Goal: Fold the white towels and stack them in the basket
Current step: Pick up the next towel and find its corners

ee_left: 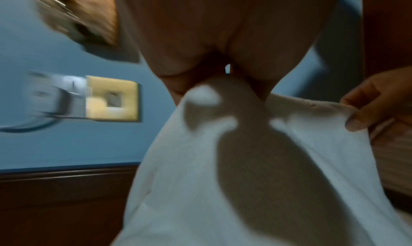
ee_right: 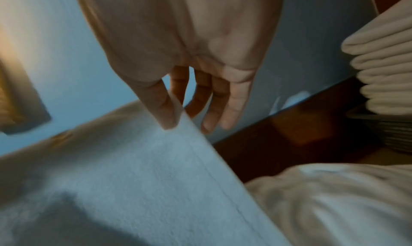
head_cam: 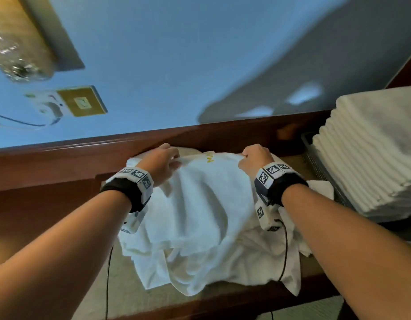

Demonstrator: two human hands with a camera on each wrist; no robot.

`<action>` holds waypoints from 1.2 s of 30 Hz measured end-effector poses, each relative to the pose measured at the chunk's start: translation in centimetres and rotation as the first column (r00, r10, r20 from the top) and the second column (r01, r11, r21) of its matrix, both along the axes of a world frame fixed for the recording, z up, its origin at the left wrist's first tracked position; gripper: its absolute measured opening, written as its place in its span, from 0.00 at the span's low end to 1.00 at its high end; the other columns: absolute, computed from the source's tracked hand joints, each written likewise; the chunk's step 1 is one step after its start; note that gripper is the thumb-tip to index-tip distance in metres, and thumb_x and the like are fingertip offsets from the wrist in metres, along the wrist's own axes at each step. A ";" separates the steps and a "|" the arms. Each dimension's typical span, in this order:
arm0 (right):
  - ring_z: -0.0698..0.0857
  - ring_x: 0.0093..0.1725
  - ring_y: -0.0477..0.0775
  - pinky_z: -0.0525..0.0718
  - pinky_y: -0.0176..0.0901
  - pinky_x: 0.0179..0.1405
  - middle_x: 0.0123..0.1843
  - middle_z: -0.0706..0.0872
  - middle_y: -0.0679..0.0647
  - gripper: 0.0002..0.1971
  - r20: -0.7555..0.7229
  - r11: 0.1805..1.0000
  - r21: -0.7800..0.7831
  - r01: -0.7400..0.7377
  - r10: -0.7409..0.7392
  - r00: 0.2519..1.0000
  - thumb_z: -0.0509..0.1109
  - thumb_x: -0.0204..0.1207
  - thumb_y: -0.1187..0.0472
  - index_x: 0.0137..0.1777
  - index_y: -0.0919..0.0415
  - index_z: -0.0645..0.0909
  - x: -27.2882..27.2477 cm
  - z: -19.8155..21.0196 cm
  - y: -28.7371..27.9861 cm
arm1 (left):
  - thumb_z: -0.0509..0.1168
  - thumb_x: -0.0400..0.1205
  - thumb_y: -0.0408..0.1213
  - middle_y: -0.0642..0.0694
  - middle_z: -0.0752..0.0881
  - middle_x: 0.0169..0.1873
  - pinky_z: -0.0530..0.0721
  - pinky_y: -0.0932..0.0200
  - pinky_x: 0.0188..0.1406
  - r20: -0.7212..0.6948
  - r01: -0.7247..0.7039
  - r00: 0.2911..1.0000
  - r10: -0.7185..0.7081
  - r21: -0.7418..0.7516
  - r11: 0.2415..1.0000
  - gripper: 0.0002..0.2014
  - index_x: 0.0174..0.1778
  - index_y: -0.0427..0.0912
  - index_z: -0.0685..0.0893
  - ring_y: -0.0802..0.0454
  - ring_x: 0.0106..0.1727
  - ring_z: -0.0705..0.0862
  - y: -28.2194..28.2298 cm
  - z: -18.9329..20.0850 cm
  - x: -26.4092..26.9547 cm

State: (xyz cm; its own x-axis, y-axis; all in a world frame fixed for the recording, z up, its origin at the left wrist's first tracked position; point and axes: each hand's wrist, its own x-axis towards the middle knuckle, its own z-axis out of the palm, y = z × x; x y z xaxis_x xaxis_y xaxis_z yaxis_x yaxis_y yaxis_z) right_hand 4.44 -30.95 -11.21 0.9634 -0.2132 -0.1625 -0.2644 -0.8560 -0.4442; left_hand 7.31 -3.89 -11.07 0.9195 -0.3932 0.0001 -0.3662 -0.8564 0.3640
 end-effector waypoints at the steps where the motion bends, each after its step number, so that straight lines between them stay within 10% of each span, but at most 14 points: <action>1: 0.83 0.45 0.62 0.76 0.42 0.39 0.38 0.85 0.56 0.07 0.032 1.000 0.026 -0.007 0.007 0.999 0.67 0.71 0.67 0.33 0.59 0.81 0.1 1.5 1.6 | 0.66 0.85 0.40 0.47 0.77 0.48 0.71 0.54 0.45 0.017 -0.041 0.999 0.042 -0.030 0.999 0.06 0.52 0.41 0.83 0.44 0.47 0.79 2.0 1.1 -0.5; 5: 0.82 0.40 0.55 0.78 0.42 0.38 0.38 0.84 0.53 0.07 0.205 0.970 0.196 -0.143 0.103 0.973 0.77 0.73 0.58 0.41 0.54 0.80 -0.3 7.6 10.0 | 0.67 0.85 0.36 0.42 0.80 0.46 0.71 0.53 0.44 0.082 -0.216 0.969 0.233 -0.170 0.961 0.05 0.51 0.38 0.83 0.39 0.48 0.81 11.7 5.7 -3.4; 11: 0.77 0.30 0.34 0.71 0.28 0.30 0.35 0.79 0.50 0.10 0.546 0.827 0.308 -0.470 0.251 0.799 0.71 0.77 0.71 0.44 0.54 0.77 -2.7 18.2 27.2 | 0.68 0.84 0.38 0.41 0.81 0.37 0.71 0.52 0.37 0.094 -0.377 0.885 0.456 -0.428 0.821 0.08 0.43 0.39 0.79 0.41 0.42 0.80 27.2 11.1 -10.2; 16: 0.83 0.50 0.43 0.69 0.17 0.41 0.50 0.86 0.48 0.12 0.544 0.685 -0.010 -0.729 0.615 0.571 0.64 0.83 0.70 0.60 0.62 0.85 -7.4 24.9 38.2 | 0.74 0.82 0.36 0.40 0.79 0.36 0.76 0.65 0.19 -0.079 -0.332 0.930 0.359 -0.603 0.726 0.06 0.49 0.38 0.85 0.61 0.19 0.76 34.3 13.3 -15.0; 21: 0.85 0.55 0.48 0.78 0.38 0.55 0.54 0.91 0.51 0.13 0.347 0.555 -0.249 -0.793 0.816 0.462 0.64 0.81 0.68 0.55 0.60 0.90 -11.3 25.2 43.8 | 0.76 0.75 0.43 0.49 0.86 0.57 0.80 0.64 0.34 0.038 -0.112 0.982 0.185 -0.669 0.734 0.24 0.66 0.63 0.82 0.50 0.31 0.78 36.6 15.9 -16.1; 25: 0.81 0.39 0.44 0.72 0.28 0.36 0.38 0.84 0.43 0.10 0.325 0.568 -0.268 -0.778 0.814 0.482 0.66 0.78 0.67 0.50 0.62 0.89 -12.8 25.1 44.2 | 0.79 0.75 0.36 0.46 0.90 0.56 0.84 0.58 0.57 0.069 0.061 0.997 -0.022 -0.635 0.770 0.15 0.56 0.35 0.90 0.56 0.53 0.88 35.0 16.0 -16.2; 29: 0.78 0.37 0.47 0.70 0.36 0.33 0.38 0.81 0.48 0.05 0.305 0.647 -0.293 -0.704 0.761 0.573 0.73 0.74 0.61 0.46 0.63 0.84 -13.3 24.6 42.0 | 0.78 0.77 0.31 0.51 0.92 0.39 0.82 0.67 0.50 -0.010 0.023 0.999 -0.041 -0.686 0.727 0.03 0.39 0.40 0.92 0.60 0.43 0.87 33.9 16.4 -16.2; 36: 0.81 0.44 0.56 0.73 0.45 0.39 0.41 0.82 0.53 0.11 0.144 0.771 -0.343 -0.537 0.608 0.781 0.74 0.74 0.50 0.42 0.57 0.81 -11.7 21.0 35.7 | 0.80 0.72 0.35 0.27 0.89 0.40 0.86 0.50 0.55 0.015 0.009 1.000 0.006 -0.818 0.576 0.23 0.45 0.17 0.80 0.46 0.42 0.88 35.1 19.2 -15.8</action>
